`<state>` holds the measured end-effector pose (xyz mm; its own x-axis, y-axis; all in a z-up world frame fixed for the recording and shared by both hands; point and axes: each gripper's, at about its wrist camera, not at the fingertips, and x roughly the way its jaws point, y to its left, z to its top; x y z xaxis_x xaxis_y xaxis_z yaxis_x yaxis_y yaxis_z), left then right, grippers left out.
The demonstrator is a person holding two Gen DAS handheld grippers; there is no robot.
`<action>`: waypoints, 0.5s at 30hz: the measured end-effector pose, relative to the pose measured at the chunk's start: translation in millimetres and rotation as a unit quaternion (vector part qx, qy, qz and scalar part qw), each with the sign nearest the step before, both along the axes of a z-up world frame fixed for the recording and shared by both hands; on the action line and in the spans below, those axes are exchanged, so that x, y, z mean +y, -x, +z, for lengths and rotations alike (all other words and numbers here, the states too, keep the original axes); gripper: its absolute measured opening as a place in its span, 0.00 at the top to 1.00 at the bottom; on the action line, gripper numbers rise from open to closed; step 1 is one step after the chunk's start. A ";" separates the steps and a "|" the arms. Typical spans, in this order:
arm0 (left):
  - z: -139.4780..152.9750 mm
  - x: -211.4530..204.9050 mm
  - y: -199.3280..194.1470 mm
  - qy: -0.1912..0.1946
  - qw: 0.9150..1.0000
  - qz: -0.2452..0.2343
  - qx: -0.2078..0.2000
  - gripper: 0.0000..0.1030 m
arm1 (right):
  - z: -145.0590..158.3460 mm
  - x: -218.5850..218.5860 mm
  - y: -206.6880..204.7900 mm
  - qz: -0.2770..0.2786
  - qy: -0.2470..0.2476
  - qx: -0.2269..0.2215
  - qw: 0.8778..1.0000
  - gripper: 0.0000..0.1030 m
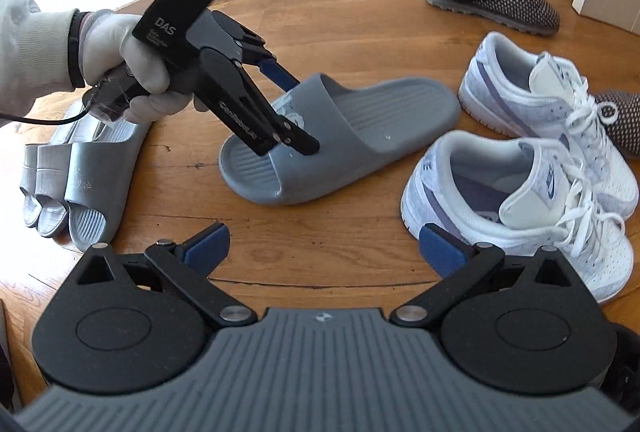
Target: Organize scattered shoes
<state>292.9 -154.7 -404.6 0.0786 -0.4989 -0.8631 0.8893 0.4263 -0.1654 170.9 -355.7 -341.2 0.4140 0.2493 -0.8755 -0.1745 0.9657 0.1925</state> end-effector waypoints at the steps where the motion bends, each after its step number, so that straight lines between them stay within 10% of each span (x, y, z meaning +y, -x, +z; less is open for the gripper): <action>1: 0.7 3.4 1.8 0.001 1.000 0.000 -0.001 0.23 | -3.8 -0.1 -1.1 -0.001 -0.002 0.004 1.000 0.01; 15: 14.9 65.0 40.2 -0.035 0.997 -0.063 0.007 0.25 | -10.5 44.3 -6.1 0.038 -0.018 0.020 0.999 0.01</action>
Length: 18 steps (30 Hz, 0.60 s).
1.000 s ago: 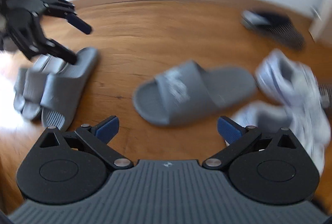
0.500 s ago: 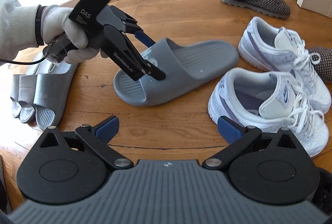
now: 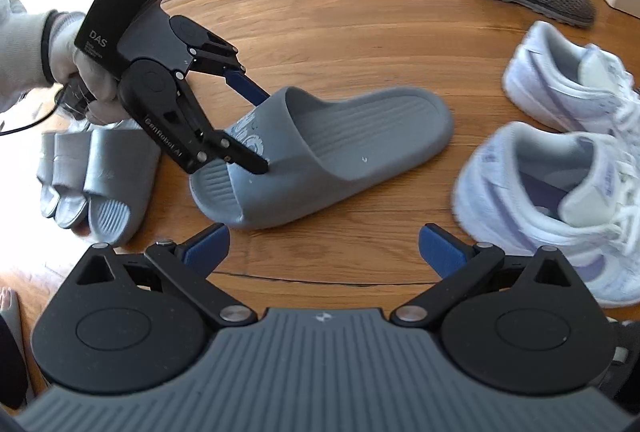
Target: Organize scattered shoes
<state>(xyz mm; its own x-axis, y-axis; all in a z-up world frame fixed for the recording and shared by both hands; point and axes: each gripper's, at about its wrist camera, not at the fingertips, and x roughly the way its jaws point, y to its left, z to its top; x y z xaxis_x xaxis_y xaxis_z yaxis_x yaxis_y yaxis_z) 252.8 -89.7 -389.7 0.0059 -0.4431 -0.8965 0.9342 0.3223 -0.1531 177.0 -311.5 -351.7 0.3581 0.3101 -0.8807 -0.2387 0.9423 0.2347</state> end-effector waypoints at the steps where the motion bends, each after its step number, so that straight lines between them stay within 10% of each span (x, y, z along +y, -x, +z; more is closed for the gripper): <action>1: 3.3 0.7 0.9 0.000 1.000 0.002 -0.016 0.25 | -1.0 5.3 -1.5 0.006 -0.002 0.003 1.000 0.01; 8: 62.6 54.7 -24.0 0.070 0.988 0.135 -0.018 0.21 | -7.6 51.2 -34.2 0.039 0.014 -0.007 0.999 0.01; 18: 85.6 167.4 -40.1 0.060 0.941 0.330 -0.043 0.20 | -65.1 129.3 -80.6 0.141 0.149 0.021 0.978 0.09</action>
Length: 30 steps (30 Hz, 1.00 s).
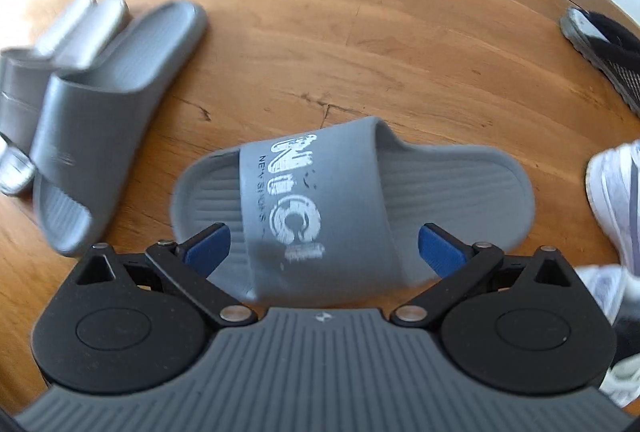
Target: Organize scattered shoes
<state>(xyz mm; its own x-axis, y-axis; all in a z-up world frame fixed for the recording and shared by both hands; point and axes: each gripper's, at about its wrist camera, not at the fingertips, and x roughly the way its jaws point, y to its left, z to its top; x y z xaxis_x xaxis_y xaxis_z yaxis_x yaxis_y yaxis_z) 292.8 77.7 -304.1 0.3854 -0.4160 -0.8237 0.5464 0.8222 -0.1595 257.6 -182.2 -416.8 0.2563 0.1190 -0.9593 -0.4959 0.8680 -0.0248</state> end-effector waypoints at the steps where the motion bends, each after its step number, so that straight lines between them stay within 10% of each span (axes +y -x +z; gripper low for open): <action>1: 1.4 7.7 -0.1 -0.005 1.000 0.011 -0.005 0.20 | -3.3 5.6 0.4 0.023 0.012 -0.005 1.000 0.22; 5: 5.7 29.0 4.6 -0.011 1.000 0.012 -0.018 0.19 | -3.9 18.5 13.3 0.140 0.046 -0.031 0.989 0.23; 12: -3.1 39.1 10.1 -0.009 1.000 0.001 -0.007 0.15 | 12.7 39.3 51.8 0.371 -0.002 -0.021 0.928 0.24; 18: -4.8 35.7 17.5 0.000 1.000 -0.001 -0.006 0.15 | 8.4 62.8 70.1 0.540 0.061 -0.064 0.837 0.24; 30: -17.5 57.5 19.4 -0.011 0.999 0.023 0.021 0.15 | 9.4 73.7 41.5 0.559 0.053 -0.058 0.825 0.23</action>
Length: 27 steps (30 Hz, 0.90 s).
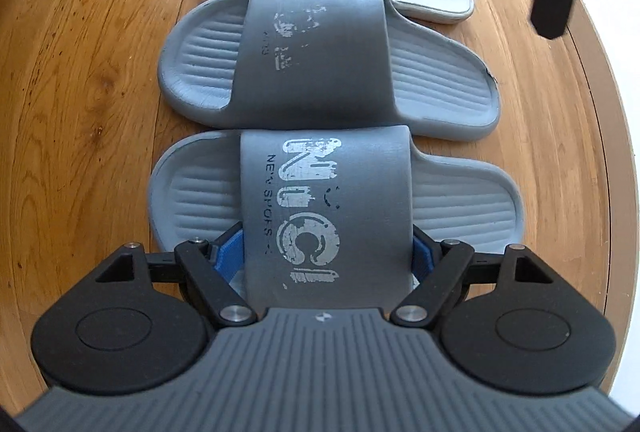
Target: Organize scattered shoes
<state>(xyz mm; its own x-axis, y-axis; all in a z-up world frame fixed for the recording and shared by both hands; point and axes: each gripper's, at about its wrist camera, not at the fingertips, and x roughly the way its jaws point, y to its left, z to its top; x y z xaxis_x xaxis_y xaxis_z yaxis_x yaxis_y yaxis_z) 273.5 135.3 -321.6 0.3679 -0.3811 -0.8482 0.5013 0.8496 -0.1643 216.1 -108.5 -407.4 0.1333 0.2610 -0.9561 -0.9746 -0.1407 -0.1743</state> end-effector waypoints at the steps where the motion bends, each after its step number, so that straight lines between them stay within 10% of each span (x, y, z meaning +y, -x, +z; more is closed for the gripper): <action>1: -2.4 1.1 0.3 -0.001 1.000 0.002 0.003 0.15 | -1.1 -0.1 2.8 0.005 -0.001 -0.001 1.000 0.23; 12: -11.4 -2.1 1.7 0.013 0.999 0.031 0.018 0.15 | 12.1 -8.0 13.3 0.007 -0.017 -0.011 1.000 0.06; 17: -5.5 -13.4 5.0 0.020 0.999 0.028 0.006 0.15 | 67.1 -62.8 12.6 -0.155 -0.105 -0.036 0.982 0.04; 24: -9.3 -80.2 12.7 0.037 0.998 -0.058 0.000 0.13 | 117.4 -194.8 30.6 -0.499 -0.223 -0.004 0.838 0.02; 27: -16.8 -135.7 16.9 0.052 0.994 -0.094 0.019 0.13 | 127.2 -253.0 49.6 -0.627 -0.235 -0.044 0.741 0.02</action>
